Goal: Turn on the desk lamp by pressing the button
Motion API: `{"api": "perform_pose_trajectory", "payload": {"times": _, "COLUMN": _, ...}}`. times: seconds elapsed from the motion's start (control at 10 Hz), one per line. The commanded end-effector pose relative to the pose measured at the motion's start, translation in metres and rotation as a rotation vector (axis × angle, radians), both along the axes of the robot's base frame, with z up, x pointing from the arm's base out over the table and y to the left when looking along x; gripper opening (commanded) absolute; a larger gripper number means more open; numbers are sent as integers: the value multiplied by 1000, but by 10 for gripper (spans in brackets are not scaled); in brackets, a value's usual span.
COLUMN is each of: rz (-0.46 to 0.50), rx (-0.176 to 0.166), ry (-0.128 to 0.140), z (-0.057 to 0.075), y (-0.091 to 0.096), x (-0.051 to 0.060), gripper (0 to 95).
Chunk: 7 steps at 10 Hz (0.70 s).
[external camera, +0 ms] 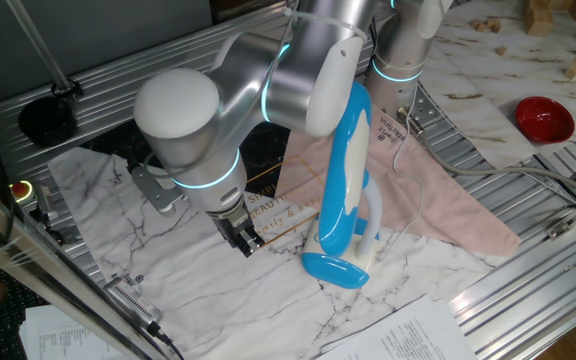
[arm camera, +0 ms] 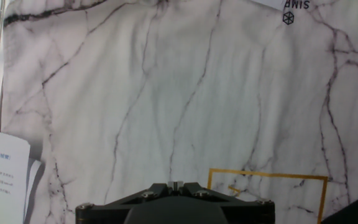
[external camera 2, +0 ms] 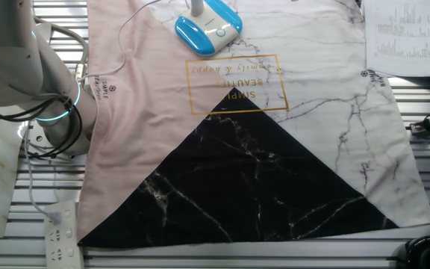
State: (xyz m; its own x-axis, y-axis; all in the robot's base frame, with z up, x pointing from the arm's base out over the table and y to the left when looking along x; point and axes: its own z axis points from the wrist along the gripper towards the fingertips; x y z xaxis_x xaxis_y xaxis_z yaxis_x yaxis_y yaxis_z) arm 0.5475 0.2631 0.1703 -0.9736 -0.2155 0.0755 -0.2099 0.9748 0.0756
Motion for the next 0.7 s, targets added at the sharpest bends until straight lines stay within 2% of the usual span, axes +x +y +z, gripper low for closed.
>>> {"api": "perform_pose_trajectory", "payload": {"times": 0.1, "rz": 23, "rx": -1, "ry": 16, "z": 0, "y": 0, "x": 0, "gripper": 0}}
{"api": "perform_pose_trajectory", "payload": {"times": 0.2, "rz": 36, "rx": -8, "ry": 16, "z": 0, "y": 0, "x": 0, "gripper": 0}}
{"api": "perform_pose_trajectory", "payload": {"times": 0.5, "rz": 69, "rx": -1, "ry": -1, "z": -5, "y": -1, "x": 1, "gripper": 0}}
{"api": "perform_pose_trajectory", "payload": {"times": 0.6, "rz": 71, "rx": 0, "ry": -12, "z": -10, "y": -2, "x": 2, "gripper": 0}}
{"api": "perform_pose_trajectory", "payload": {"times": 0.7, "rz": 75, "rx": 7, "ry": -42, "z": -20, "y": -4, "x": 4, "gripper": 0}}
